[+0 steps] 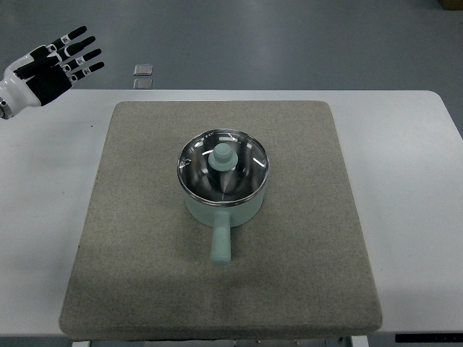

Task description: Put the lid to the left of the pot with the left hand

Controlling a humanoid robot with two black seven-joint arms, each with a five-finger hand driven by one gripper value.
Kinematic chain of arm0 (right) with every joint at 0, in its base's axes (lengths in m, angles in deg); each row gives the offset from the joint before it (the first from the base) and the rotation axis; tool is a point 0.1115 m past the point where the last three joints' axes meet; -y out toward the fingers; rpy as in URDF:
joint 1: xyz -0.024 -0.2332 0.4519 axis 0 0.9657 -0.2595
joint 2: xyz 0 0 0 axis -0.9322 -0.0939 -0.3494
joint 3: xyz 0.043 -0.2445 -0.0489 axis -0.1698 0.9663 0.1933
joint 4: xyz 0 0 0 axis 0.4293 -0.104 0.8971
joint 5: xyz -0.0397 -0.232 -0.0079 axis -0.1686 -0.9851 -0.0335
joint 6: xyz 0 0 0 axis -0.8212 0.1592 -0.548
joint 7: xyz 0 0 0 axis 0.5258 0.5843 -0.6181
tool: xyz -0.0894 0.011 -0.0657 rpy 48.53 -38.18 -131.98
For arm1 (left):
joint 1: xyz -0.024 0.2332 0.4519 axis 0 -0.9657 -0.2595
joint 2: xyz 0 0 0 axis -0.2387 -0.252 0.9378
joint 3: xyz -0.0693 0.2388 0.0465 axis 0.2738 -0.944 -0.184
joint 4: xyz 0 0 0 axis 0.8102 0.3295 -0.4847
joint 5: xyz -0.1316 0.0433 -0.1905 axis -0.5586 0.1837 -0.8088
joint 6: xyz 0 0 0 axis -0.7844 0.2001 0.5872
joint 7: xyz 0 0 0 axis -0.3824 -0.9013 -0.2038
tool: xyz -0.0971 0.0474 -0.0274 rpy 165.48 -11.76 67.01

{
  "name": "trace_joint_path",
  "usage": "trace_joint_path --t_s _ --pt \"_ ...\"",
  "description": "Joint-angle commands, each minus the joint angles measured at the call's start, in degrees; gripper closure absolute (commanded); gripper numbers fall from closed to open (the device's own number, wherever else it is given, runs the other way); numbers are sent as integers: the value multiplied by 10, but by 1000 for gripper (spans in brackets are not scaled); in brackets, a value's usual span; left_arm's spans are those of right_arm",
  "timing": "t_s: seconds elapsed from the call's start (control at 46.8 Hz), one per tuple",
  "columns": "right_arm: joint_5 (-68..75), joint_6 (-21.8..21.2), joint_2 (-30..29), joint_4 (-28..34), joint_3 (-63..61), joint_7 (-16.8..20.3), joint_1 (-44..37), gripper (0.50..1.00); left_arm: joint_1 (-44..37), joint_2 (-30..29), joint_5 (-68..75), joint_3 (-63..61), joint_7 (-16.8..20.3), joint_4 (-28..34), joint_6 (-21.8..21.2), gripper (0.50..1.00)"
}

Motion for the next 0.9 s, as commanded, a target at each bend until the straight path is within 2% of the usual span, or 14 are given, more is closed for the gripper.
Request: trace_joint_path --t_s 0.0,0.641,0.726,0.875 --pt "0 0 0 0 0 0 0 576 0 1 1 0 0 -1 0 506" --pt "0 0 0 0 0 0 0 576 5 -3 14 -10 0 13 0 506" --pt "0 0 0 0 0 0 0 576 15 -3 50 -19 3 26 0 508" --pt "0 0 0 0 0 0 0 576 34 -4 177 -10 32 35 0 508"
